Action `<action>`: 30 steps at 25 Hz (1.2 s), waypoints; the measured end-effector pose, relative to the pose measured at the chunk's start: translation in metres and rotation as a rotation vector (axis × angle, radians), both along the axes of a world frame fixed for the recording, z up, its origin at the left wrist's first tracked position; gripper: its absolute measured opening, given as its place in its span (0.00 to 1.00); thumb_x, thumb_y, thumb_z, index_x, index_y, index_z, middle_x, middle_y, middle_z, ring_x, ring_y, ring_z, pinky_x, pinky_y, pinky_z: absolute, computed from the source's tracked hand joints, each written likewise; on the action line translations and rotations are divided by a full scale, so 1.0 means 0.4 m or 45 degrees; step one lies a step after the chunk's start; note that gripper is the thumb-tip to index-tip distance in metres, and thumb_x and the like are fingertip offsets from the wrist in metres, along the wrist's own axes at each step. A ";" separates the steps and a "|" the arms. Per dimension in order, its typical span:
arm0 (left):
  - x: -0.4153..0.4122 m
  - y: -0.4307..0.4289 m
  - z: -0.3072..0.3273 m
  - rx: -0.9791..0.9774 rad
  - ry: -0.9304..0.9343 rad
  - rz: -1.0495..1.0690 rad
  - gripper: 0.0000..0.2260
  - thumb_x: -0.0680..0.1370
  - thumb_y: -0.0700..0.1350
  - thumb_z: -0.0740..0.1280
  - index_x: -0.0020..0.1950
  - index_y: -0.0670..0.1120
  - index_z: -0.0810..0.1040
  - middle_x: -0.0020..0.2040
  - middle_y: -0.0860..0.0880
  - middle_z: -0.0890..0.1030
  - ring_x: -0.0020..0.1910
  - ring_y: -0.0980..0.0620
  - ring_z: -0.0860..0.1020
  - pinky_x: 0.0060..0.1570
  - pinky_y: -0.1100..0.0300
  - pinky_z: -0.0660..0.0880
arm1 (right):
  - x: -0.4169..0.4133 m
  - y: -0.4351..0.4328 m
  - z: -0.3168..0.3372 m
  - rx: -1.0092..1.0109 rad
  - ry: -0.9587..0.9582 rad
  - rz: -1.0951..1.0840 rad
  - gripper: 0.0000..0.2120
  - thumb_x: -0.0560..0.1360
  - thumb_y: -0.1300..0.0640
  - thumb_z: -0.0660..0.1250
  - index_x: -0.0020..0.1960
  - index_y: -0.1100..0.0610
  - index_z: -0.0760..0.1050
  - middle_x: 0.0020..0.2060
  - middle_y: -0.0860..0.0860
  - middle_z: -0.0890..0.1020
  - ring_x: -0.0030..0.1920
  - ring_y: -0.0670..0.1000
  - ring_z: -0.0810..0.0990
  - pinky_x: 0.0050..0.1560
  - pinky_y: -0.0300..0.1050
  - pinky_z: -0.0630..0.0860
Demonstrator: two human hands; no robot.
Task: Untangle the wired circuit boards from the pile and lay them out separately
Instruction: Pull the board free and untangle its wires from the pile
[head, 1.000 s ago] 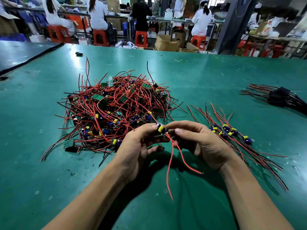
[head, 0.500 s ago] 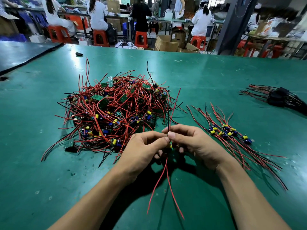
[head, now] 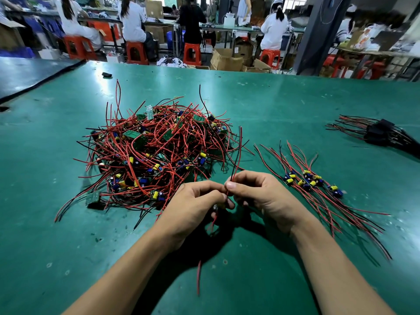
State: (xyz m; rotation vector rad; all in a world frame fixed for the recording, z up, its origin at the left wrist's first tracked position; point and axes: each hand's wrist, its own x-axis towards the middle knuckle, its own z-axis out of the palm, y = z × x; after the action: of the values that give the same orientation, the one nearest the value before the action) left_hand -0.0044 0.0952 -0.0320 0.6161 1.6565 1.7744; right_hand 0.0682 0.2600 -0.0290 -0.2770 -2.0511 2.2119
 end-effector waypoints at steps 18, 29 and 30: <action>0.002 0.013 -0.001 -0.155 0.260 0.198 0.06 0.75 0.42 0.72 0.38 0.44 0.84 0.35 0.45 0.85 0.34 0.54 0.79 0.37 0.63 0.74 | -0.019 -0.022 -0.018 0.077 -0.121 -0.273 0.12 0.76 0.47 0.72 0.45 0.56 0.85 0.27 0.53 0.72 0.23 0.47 0.66 0.24 0.35 0.62; 0.014 0.015 0.016 -0.114 0.171 -0.012 0.05 0.76 0.38 0.71 0.41 0.37 0.82 0.33 0.47 0.83 0.31 0.51 0.78 0.31 0.65 0.73 | -0.040 0.037 -0.001 -0.606 -0.013 -0.724 0.12 0.79 0.56 0.68 0.41 0.63 0.81 0.28 0.48 0.70 0.20 0.42 0.60 0.19 0.34 0.58; 0.014 0.014 0.019 -0.119 0.173 -0.033 0.05 0.76 0.38 0.71 0.42 0.37 0.82 0.33 0.46 0.83 0.32 0.50 0.78 0.32 0.64 0.74 | -0.039 0.042 0.004 -0.705 -0.017 -0.738 0.12 0.79 0.56 0.68 0.41 0.63 0.80 0.28 0.48 0.69 0.19 0.41 0.60 0.19 0.33 0.58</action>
State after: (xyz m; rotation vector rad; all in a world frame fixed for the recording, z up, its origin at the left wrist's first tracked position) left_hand 0.0013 0.1007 -0.0244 0.7260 1.8031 1.6577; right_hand 0.0526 0.2769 -0.0274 -0.8110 -1.1030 2.3045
